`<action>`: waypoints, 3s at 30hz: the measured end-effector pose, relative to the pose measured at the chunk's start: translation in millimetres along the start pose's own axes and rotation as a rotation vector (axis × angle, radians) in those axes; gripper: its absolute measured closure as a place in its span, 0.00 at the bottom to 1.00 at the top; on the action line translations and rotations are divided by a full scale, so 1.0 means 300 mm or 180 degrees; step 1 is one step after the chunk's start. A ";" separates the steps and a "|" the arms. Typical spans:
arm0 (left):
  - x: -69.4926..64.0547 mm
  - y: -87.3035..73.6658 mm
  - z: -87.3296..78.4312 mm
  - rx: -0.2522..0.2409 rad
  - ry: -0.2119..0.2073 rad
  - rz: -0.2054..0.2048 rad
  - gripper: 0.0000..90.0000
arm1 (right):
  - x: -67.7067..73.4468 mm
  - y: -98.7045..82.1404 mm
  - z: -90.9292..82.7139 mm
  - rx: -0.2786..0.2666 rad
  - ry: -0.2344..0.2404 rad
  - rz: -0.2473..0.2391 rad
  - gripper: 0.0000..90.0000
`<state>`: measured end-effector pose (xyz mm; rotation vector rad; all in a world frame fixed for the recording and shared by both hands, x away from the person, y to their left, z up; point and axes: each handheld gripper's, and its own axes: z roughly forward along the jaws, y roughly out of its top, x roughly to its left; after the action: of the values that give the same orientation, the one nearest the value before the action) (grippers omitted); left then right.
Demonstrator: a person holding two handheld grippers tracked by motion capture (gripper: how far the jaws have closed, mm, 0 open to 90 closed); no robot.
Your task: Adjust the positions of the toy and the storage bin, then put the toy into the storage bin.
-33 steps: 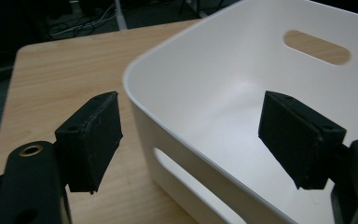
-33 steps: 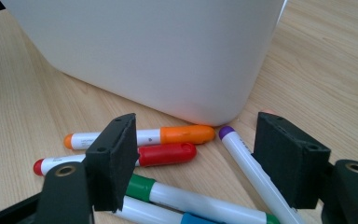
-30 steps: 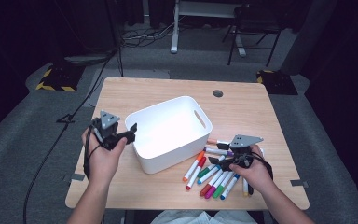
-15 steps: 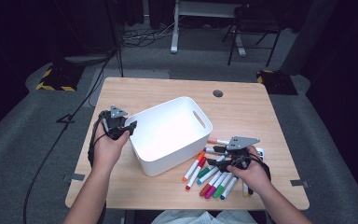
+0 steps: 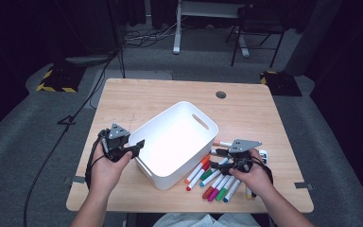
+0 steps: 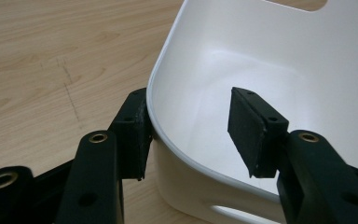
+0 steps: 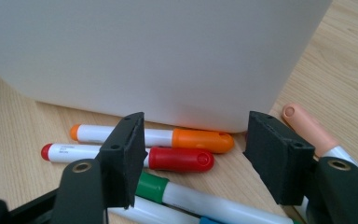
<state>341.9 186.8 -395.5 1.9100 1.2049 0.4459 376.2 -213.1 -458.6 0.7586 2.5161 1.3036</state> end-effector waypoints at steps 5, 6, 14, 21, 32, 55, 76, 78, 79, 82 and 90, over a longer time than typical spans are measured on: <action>-0.042 -0.021 -0.017 0.0025 -0.0056 0.0074 0.51 | -0.003 -0.017 -0.012 0.0000 -0.0001 0.0029 0.42; -0.060 -0.032 -0.023 0.0006 -0.0112 0.0055 0.51 | -0.007 -0.026 -0.023 -0.0010 -0.0012 0.0056 0.42; -0.109 -0.080 -0.059 -0.0076 -0.0280 0.0035 0.48 | -0.014 -0.057 -0.079 -0.0066 -0.0082 0.0116 0.41; -0.154 -0.112 -0.085 -0.0103 -0.0422 0.0034 0.46 | -0.026 -0.081 -0.115 -0.0069 -0.0148 0.0152 0.41; -0.206 -0.141 -0.094 -0.0084 -0.0673 0.0063 0.42 | -0.020 -0.126 -0.155 -0.0096 -0.0159 0.0245 0.40; -0.106 -0.196 -0.233 -0.0459 -0.0434 0.0118 0.27 | -0.078 -0.144 -0.259 -0.0105 -0.0350 0.0288 0.45; 0.107 -0.343 -0.078 0.0040 0.0218 0.0044 0.26 | -0.161 -0.078 -0.218 0.0046 -0.0418 0.0172 0.48; 0.125 -0.364 -0.047 0.0168 0.0295 0.0066 0.26 | -0.179 -0.073 -0.199 0.0106 -0.0436 0.0169 0.48; 0.125 -0.364 -0.047 0.0168 0.0295 0.0066 0.26 | -0.179 -0.073 -0.199 0.0106 -0.0436 0.0169 0.48; 0.138 -0.384 -0.016 0.0268 0.0311 0.0069 0.26 | -0.198 -0.069 -0.175 0.0159 -0.0430 0.0155 0.48; 0.165 -0.410 0.033 0.0470 0.0322 0.0170 0.21 | -0.250 -0.048 -0.087 0.0403 -0.0501 0.0066 0.48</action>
<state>301.0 251.3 -504.3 2.0704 1.2855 0.4992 424.2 -278.1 -458.5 0.8794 2.4880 1.0538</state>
